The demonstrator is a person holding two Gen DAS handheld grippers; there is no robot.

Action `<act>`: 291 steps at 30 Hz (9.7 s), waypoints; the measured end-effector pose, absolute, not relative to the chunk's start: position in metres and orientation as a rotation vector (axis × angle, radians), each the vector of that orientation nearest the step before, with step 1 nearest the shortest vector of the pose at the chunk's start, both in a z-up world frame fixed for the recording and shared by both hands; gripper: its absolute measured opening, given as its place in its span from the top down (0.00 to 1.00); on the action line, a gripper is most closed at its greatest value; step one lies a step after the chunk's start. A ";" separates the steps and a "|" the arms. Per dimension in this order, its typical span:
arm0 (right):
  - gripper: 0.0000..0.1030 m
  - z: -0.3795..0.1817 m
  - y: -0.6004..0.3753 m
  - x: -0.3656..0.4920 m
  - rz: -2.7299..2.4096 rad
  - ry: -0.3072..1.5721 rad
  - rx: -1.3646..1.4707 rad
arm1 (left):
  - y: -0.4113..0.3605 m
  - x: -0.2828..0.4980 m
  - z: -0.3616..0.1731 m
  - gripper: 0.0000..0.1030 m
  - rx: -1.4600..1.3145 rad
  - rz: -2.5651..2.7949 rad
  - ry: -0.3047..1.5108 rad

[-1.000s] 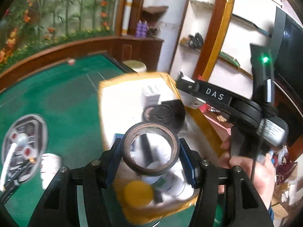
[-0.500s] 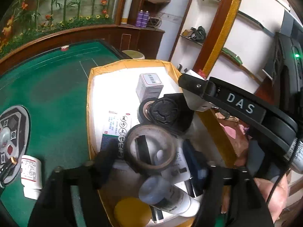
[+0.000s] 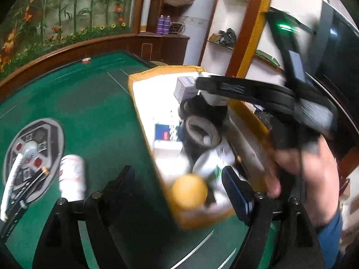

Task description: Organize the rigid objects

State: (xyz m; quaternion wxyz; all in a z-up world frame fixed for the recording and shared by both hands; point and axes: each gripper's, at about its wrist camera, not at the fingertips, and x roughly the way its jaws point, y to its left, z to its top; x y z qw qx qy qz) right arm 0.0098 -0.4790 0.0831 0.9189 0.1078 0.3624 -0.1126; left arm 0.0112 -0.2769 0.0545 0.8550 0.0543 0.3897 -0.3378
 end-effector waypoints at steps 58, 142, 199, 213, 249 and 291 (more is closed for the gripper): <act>0.36 0.049 -0.283 -0.014 0.107 0.657 0.187 | -0.017 0.040 0.035 0.23 0.182 -0.403 0.850; 0.66 0.028 -0.257 0.043 0.078 0.863 0.089 | -0.092 0.025 0.029 0.86 0.173 -0.211 0.720; 0.66 0.035 -0.245 0.037 0.138 0.804 0.064 | -0.091 0.011 0.036 0.87 0.251 -0.097 0.580; 0.66 0.034 -0.246 0.042 0.123 0.808 0.070 | -0.089 0.013 0.035 0.87 0.252 -0.086 0.590; 0.66 0.045 -0.258 0.033 0.156 0.771 0.165 | -0.064 0.027 0.044 0.86 0.030 -0.197 0.652; 0.66 0.054 -0.474 -0.044 -0.387 0.692 0.434 | -0.335 0.060 0.053 0.87 -0.034 -0.615 0.827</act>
